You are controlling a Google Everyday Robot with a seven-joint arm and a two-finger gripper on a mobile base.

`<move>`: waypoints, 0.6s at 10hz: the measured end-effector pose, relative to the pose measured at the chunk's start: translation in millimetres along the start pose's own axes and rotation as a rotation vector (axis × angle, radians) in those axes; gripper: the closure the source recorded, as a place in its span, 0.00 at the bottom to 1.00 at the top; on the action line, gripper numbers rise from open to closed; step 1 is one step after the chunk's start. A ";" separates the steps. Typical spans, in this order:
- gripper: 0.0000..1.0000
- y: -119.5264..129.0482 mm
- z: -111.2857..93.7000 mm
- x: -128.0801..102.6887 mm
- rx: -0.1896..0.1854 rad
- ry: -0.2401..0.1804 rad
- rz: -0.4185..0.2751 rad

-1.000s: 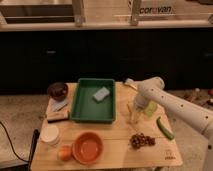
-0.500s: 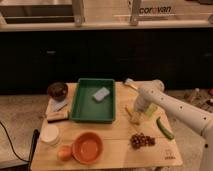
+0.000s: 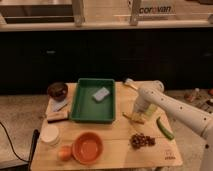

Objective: Place banana in red bowl

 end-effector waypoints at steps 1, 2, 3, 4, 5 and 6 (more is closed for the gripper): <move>1.00 -0.1 -1.4 0.1 0.004 -0.003 -0.002; 1.00 -0.7 -4.4 0.2 0.012 -0.005 -0.004; 1.00 -2.2 -9.7 -1.3 0.024 -0.005 -0.010; 1.00 -4.0 -15.8 -2.8 0.037 -0.003 -0.015; 1.00 -7.1 -23.5 -4.9 0.048 -0.002 -0.019; 1.00 -11.2 -31.9 -6.1 0.054 0.001 -0.026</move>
